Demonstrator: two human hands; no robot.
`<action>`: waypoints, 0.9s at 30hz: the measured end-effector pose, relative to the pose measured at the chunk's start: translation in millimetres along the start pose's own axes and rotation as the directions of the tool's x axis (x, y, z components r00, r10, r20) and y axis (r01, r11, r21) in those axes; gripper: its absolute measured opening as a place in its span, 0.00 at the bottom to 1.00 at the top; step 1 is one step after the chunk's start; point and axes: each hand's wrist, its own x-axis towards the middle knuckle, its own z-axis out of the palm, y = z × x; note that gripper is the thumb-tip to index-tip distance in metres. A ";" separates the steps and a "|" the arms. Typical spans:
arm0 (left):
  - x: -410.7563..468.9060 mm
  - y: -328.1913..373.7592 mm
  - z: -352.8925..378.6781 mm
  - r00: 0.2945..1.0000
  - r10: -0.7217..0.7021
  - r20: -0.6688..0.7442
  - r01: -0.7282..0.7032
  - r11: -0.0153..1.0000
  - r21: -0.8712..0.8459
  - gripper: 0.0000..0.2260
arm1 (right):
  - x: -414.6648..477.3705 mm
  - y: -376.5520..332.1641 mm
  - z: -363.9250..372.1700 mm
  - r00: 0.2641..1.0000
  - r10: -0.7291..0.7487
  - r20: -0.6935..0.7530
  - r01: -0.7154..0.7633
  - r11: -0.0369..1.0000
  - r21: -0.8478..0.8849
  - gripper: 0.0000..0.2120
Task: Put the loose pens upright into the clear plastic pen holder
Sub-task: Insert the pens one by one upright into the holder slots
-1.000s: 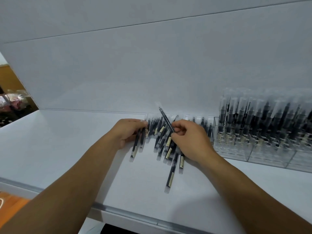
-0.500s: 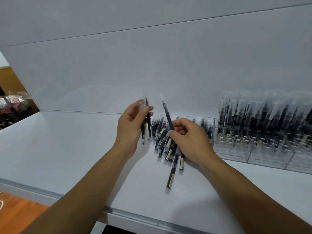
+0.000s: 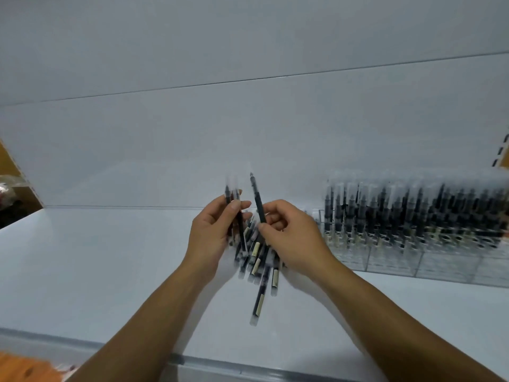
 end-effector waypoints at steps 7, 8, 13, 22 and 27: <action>-20.3 -3.2 63.1 0.989 0.010 0.150 0.010 0.991 -0.134 0.08 | -31.1 -10.5 -72.2 0.996 -0.051 -0.074 0.047 0.997 -0.065 0.07; -23.6 -6.1 74.4 0.985 -0.002 0.173 0.030 0.987 -0.155 0.09 | -37.5 -9.8 -83.5 0.993 -0.050 -0.103 0.044 0.997 -0.060 0.06; -37.6 -17.2 130.5 0.955 -0.025 0.296 0.096 0.969 -0.228 0.08 | -65.1 -0.5 -131.8 0.967 -0.003 -0.254 -0.024 0.994 -0.103 0.03; -60.5 -30.2 195.1 0.903 -0.103 0.417 0.240 0.926 -0.292 0.06 | -74.1 10.9 -208.5 0.874 -0.072 -0.480 -0.082 0.953 -0.293 0.07; -67.3 -47.7 197.8 0.905 -0.162 0.394 0.318 0.871 -0.373 0.12 | -66.4 17.2 -234.2 0.850 -0.078 -0.520 -0.122 0.933 -0.339 0.04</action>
